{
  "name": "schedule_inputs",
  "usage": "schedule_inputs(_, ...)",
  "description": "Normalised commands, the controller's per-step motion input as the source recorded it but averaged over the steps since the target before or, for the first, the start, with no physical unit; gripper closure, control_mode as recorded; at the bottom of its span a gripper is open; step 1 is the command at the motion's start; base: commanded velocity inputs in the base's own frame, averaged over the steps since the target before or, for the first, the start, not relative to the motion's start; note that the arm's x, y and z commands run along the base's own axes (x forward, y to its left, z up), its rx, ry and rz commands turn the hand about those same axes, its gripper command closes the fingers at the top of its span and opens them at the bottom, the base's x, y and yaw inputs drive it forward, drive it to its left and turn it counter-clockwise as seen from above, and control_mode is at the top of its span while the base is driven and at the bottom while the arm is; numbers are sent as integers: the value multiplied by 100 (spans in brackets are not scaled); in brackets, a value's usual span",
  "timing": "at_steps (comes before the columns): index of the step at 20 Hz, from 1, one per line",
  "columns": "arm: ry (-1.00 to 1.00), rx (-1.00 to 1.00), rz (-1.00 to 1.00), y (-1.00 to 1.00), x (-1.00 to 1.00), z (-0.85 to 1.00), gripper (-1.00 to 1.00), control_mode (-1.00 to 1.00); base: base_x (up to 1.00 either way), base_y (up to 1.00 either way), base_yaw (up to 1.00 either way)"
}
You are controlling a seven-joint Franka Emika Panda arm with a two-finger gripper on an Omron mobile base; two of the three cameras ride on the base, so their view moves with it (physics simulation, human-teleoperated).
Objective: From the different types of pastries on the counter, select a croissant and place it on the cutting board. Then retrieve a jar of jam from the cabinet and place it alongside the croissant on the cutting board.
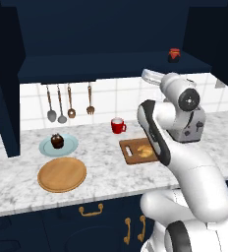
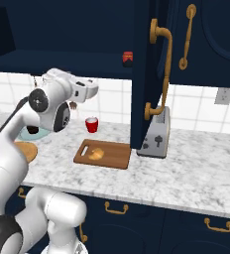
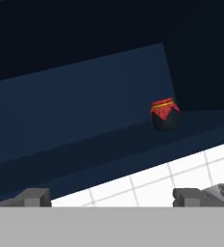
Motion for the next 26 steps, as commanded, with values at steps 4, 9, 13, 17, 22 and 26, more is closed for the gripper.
schedule_inputs(4,-2,0,0,-17,-16,74,-100,-100,0,0,0)
schedule_inputs(9,33,-3,0,-3,24,29,-100,-100,0,0,0)
schedule_inputs(13,30,-2,0,-1,15,52,-100,-100,0,0,0)
schedule_inputs(17,11,-4,1,-1,1,53,-100,-100,0,0,0)
schedule_inputs(22,-21,-17,5,0,-2,-46,-100,-100,0,0,0)
schedule_inputs(26,-43,-16,7,0,-3,-77,-100,-100,0,0,0)
